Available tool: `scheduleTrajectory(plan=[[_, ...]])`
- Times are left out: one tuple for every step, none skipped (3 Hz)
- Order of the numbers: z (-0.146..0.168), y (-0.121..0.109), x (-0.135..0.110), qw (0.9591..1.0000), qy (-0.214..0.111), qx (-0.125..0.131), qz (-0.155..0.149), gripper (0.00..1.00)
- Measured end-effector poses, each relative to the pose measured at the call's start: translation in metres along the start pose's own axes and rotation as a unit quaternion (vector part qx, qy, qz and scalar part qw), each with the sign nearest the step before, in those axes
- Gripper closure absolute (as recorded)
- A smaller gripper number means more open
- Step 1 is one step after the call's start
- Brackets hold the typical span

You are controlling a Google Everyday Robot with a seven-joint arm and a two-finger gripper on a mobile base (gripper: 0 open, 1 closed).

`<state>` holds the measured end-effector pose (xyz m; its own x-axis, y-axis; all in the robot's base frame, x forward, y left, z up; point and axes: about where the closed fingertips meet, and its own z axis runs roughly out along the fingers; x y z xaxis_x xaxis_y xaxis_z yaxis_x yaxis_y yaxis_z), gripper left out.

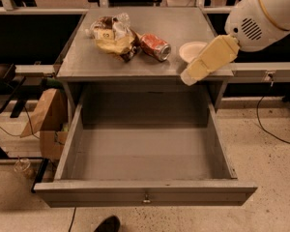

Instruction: Place coke can into top drawer

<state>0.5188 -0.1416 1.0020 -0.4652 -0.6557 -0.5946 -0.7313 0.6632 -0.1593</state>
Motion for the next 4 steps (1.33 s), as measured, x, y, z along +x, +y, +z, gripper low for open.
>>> scheduleTrajectory(plan=[[0.0, 0.0, 0.0, 1.0, 0.0, 0.0, 0.0, 0.0], [0.016, -0.003, -0.019, 0.9989, -0.035, 0.009, 0.029, 0.0], [0.052, -0.01, -0.05, 0.995, -0.088, -0.008, 0.047, 0.0], [0.099, -0.021, -0.084, 0.9855, -0.147, -0.04, 0.076, 0.0]])
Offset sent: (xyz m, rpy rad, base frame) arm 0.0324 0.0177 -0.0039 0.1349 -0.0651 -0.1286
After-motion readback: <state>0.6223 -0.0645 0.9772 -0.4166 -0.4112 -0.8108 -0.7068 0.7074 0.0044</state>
